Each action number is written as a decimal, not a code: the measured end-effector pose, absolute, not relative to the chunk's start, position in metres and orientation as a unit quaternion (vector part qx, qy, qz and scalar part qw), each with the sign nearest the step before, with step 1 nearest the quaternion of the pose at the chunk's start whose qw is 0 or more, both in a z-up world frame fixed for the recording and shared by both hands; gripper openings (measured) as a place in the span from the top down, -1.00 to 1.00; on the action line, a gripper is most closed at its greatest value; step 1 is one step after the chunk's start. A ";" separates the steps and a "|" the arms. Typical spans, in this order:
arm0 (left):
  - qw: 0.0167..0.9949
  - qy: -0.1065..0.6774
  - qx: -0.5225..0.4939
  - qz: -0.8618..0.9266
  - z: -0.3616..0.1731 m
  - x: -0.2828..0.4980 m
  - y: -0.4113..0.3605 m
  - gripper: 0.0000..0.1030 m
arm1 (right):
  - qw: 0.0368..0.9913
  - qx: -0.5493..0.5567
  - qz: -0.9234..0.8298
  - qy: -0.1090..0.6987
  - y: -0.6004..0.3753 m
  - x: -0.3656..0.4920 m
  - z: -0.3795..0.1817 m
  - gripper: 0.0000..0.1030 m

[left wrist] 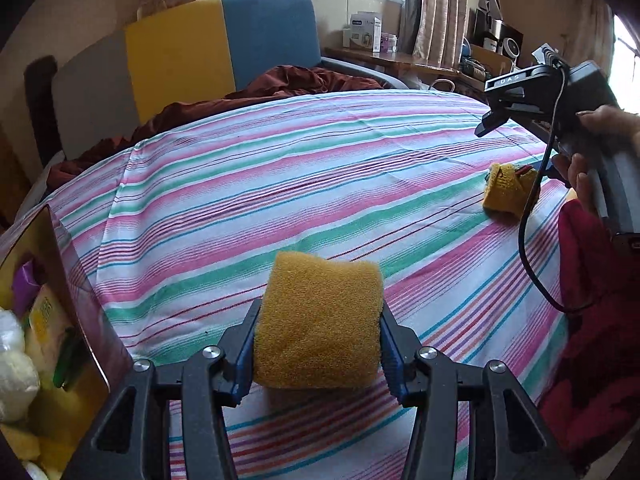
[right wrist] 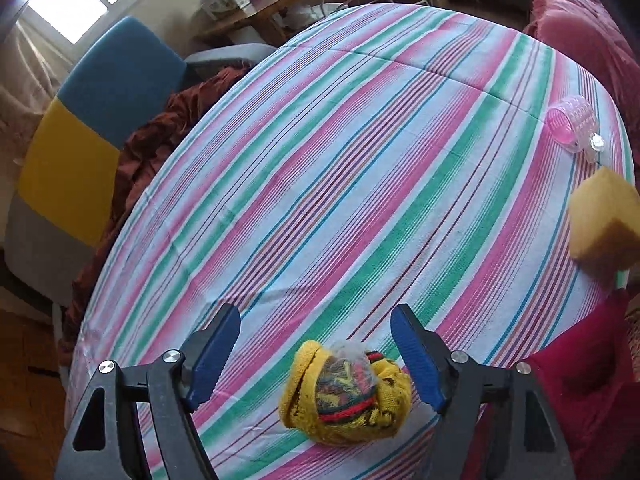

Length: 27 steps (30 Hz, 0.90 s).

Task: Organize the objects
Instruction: 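Hold the tan sponge in the left gripper while the right gripper grasps the yellow sock bundle, then carry the tan sponge into the gold tray and open the left gripper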

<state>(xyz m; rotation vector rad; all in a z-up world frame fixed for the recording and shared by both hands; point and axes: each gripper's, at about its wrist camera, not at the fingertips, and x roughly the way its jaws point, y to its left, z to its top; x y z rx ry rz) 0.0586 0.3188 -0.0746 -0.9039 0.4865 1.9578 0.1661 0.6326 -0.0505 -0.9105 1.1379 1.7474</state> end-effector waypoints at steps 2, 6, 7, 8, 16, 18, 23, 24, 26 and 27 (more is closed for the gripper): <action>0.457 0.198 -0.357 0.790 -0.072 0.061 0.312 -0.02 | 0.421 -0.379 0.704 0.429 0.627 0.163 -0.039 -0.56; 0.463 0.189 -0.364 0.785 -0.072 0.061 0.303 -0.02 | 0.440 -0.424 0.690 0.388 0.621 0.162 -0.030 -0.70; 0.465 0.186 -0.365 0.785 -0.071 0.061 0.302 -0.02 | 0.438 -0.443 0.680 0.387 0.620 0.160 -0.036 -0.70; 0.467 0.181 -0.364 0.785 -0.069 0.061 0.300 -0.02 | 0.428 -0.461 0.671 0.392 0.619 0.157 -0.044 -0.70; 0.473 0.156 -0.351 0.793 -0.051 0.060 0.276 -0.03 | 0.368 -0.503 0.688 0.371 0.604 0.129 -0.072 0.02; 0.466 0.150 -0.354 0.797 -0.049 0.056 0.269 -0.03 | 0.331 -0.500 0.718 0.353 0.590 0.113 -0.074 0.02; 0.445 0.134 -0.357 0.810 -0.041 0.049 0.253 -0.03 | 0.264 -0.510 0.777 0.258 0.551 0.076 -0.072 0.03; 0.440 0.130 -0.359 0.813 -0.039 0.047 0.250 -0.03 | 0.252 -0.513 0.785 0.240 0.545 0.070 -0.070 0.03; 0.428 0.123 -0.360 0.820 -0.034 0.044 0.245 -0.03 | 0.228 -0.518 0.796 0.216 0.535 0.064 -0.068 0.03; 0.422 0.119 -0.361 0.823 -0.031 0.043 0.242 -0.03 | 0.216 -0.519 0.799 0.212 0.532 0.061 -0.068 0.03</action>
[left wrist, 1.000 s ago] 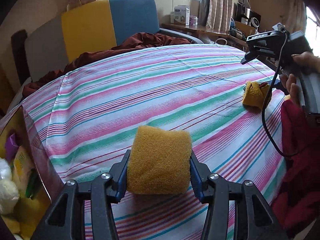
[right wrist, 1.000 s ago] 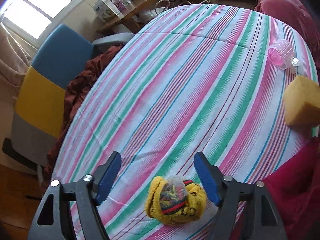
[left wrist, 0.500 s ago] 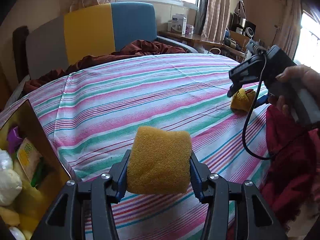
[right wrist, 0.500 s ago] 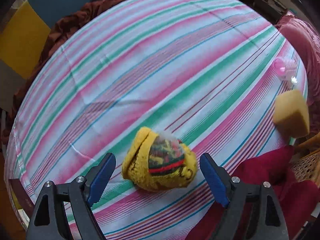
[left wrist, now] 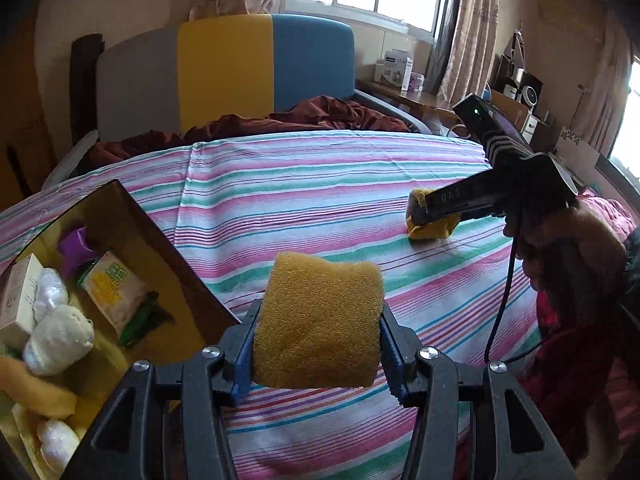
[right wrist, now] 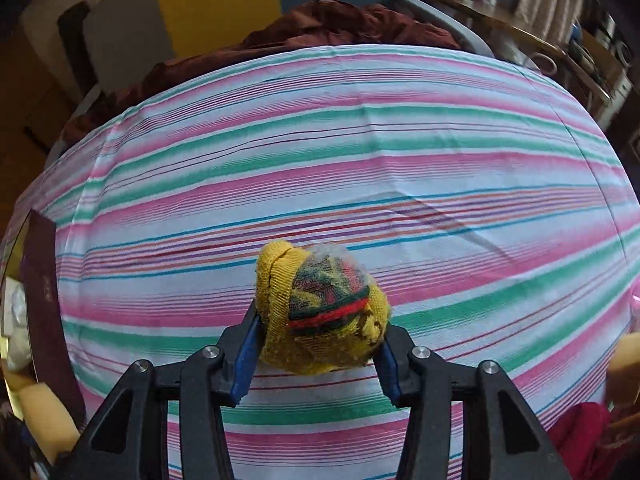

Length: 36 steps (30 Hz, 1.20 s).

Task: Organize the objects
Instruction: 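Carry the tan sponge into the gold tray and open the left gripper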

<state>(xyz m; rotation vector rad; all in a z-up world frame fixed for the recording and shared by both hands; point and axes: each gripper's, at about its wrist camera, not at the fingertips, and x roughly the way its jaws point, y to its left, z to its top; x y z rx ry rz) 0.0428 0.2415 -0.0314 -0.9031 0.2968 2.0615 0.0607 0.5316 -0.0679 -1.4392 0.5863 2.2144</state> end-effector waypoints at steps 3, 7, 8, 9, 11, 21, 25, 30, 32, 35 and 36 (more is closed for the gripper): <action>0.396 0.113 -0.356 0.839 -0.023 0.038 0.232 -0.03 | 0.199 -0.528 0.801 0.200 0.526 0.059 -0.070 0.03; 0.353 0.114 -0.351 0.860 -0.017 0.028 0.221 -0.03 | 0.198 -0.535 0.797 0.198 0.530 0.060 -0.073 0.03; 0.345 0.114 -0.351 0.863 -0.017 0.024 0.218 -0.03 | 0.198 -0.535 0.797 0.199 0.531 0.061 -0.073 0.03; 0.336 0.114 -0.351 0.867 -0.017 0.023 0.215 -0.03 | 0.198 -0.536 0.796 0.199 0.531 0.064 -0.072 0.03; 0.321 0.112 -0.352 0.872 -0.016 0.020 0.208 -0.04 | 0.199 -0.537 0.797 0.193 0.530 0.066 -0.071 0.03; 0.276 0.106 -0.358 0.886 -0.018 0.006 0.181 -0.04 | 0.203 -0.541 0.798 0.173 0.528 0.070 -0.071 0.03; 0.264 0.098 -0.363 0.888 -0.019 0.001 0.169 -0.04 | 0.204 -0.543 0.797 0.167 0.516 0.067 -0.070 0.03; 0.246 0.081 -0.374 0.890 -0.020 -0.007 0.152 -0.04 | 0.205 -0.545 0.797 0.161 0.515 0.064 -0.072 0.03; 0.243 0.071 -0.384 0.888 -0.023 -0.012 0.144 -0.04 | 0.205 -0.546 0.796 0.160 0.515 0.064 -0.072 0.03; 0.237 0.042 -0.412 0.879 -0.031 -0.021 0.127 -0.04 | 0.205 -0.546 0.797 0.159 0.516 0.063 -0.072 0.03; 0.234 0.029 -0.419 0.877 -0.033 -0.024 0.119 -0.04 | 0.205 -0.546 0.797 0.159 0.515 0.064 -0.072 0.03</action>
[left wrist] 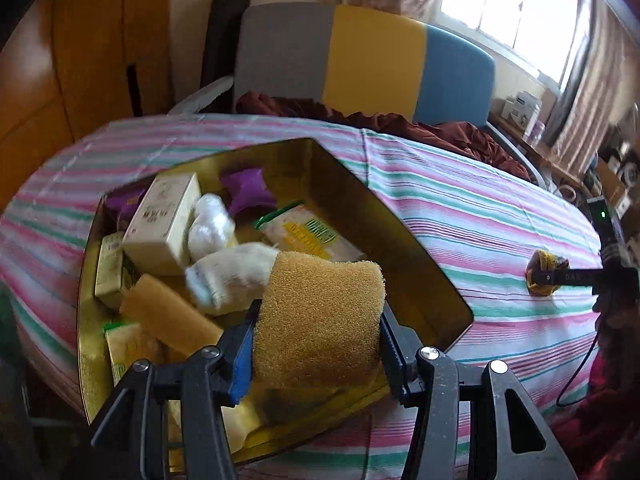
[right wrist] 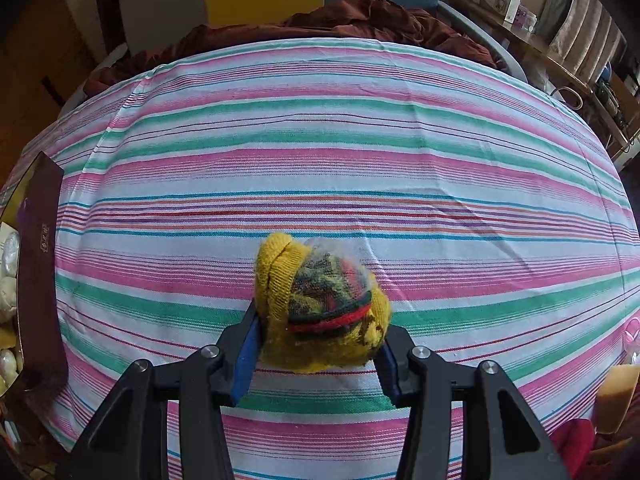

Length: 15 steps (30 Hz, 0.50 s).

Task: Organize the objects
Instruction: 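Carry the tan sponge into the gold tray and open the left gripper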

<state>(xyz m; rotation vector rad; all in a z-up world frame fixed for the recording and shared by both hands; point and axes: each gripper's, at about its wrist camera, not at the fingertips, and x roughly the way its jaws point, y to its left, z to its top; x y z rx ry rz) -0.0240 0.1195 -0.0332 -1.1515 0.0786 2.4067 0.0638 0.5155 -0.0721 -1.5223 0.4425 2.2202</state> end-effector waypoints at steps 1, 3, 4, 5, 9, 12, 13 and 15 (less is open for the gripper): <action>0.232 0.013 -0.426 0.874 -0.034 -0.027 0.111 -0.04 | 0.205 -0.546 0.797 0.158 0.515 0.066 -0.072 0.03; 0.231 -0.017 -0.435 0.870 -0.035 -0.032 0.094 -0.04 | 0.206 -0.546 0.797 0.156 0.514 0.064 -0.073 0.03; 0.231 -0.029 -0.437 0.869 -0.035 -0.033 0.087 -0.04 | 0.206 -0.547 0.797 0.155 0.514 0.064 -0.073 0.03; 0.234 -0.039 -0.439 0.866 -0.035 -0.034 0.080 -0.03 | 0.206 -0.547 0.797 0.154 0.514 0.064 -0.073 0.03; 0.242 -0.035 -0.446 0.861 -0.038 -0.030 0.076 -0.04 | 0.206 -0.548 0.797 0.151 0.513 0.063 -0.073 0.03; 0.238 -0.026 -0.451 0.860 -0.043 -0.032 0.084 -0.04 | 0.206 -0.548 0.797 0.149 0.514 0.064 -0.073 0.03; 0.236 -0.019 -0.452 0.860 -0.046 -0.033 0.087 -0.04 | 0.206 -0.548 0.797 0.148 0.514 0.066 -0.072 0.03; 0.231 0.007 -0.464 0.855 -0.055 -0.036 0.097 -0.04 | 0.206 -0.548 0.797 0.147 0.514 0.066 -0.072 0.03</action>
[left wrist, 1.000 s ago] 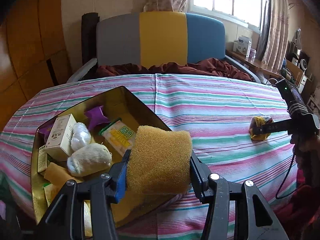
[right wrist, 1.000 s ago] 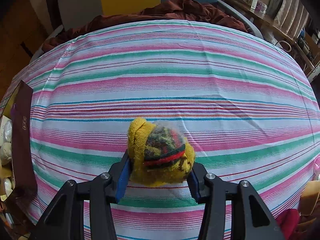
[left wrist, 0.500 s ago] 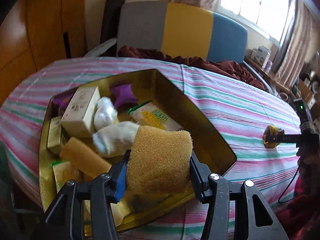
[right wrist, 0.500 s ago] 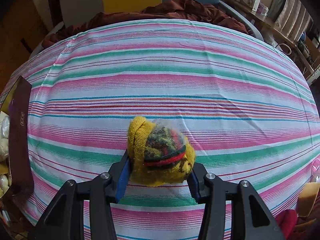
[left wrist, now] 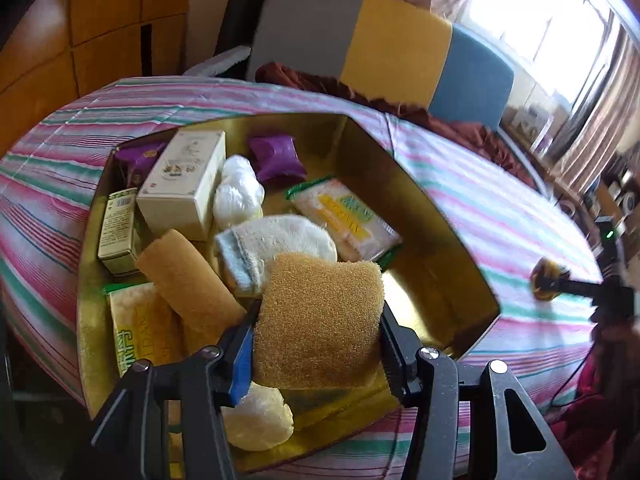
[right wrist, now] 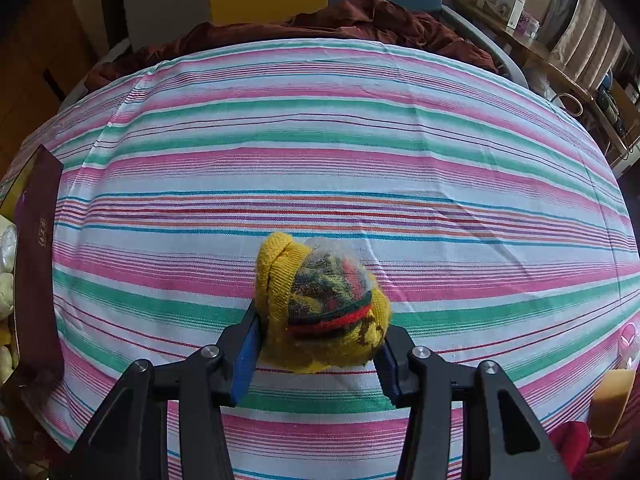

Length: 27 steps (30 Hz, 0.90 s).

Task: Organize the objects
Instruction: 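Carry the tan sponge into the gold tray and open the left gripper, then carry the yellow sock bundle into the gold tray and open the right gripper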

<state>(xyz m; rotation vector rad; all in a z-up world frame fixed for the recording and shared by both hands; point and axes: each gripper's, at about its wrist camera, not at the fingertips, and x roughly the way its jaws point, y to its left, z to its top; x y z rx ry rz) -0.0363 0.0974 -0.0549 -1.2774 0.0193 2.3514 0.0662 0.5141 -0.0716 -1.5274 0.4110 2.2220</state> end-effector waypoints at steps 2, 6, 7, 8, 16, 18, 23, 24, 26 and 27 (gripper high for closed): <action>0.224 0.016 -0.476 0.850 -0.065 -0.040 0.103 -0.04 | 0.206 -0.548 0.797 0.148 0.514 0.066 -0.071 0.03; 0.206 0.037 -0.478 0.853 -0.075 -0.042 0.106 -0.15 | 0.206 -0.548 0.797 0.147 0.513 0.066 -0.072 0.03; 0.207 0.034 -0.478 0.853 -0.075 -0.042 0.104 -0.17 | 0.206 -0.548 0.797 0.148 0.513 0.066 -0.071 0.03; 0.209 0.031 -0.476 0.854 -0.074 -0.042 0.102 -0.25 | 0.207 -0.547 0.797 0.148 0.513 0.066 -0.071 0.03; 0.206 0.026 -0.419 0.884 -0.043 -0.029 0.082 -0.46 | 0.205 -0.533 0.811 0.129 0.498 0.064 -0.063 0.04; 0.204 0.026 -0.411 0.888 -0.038 -0.027 0.077 -0.46 | 0.198 -0.519 0.821 0.130 0.492 0.065 -0.054 0.05; 0.175 0.038 -0.394 0.902 -0.030 -0.026 0.063 -0.47 | 0.127 -0.479 0.857 0.140 0.444 0.057 -0.020 0.05; 0.167 0.037 -0.392 0.904 -0.029 -0.026 0.060 -0.48 | 0.104 -0.471 0.866 0.134 0.427 0.052 -0.013 0.05; 0.153 0.034 -0.387 0.909 -0.026 -0.026 0.054 -0.50 | 0.053 -0.457 0.880 0.118 0.392 0.040 -0.001 0.05; 0.145 0.031 -0.383 0.912 -0.024 -0.026 0.051 -0.55 | 0.027 -0.450 0.886 0.105 0.371 0.035 0.005 0.05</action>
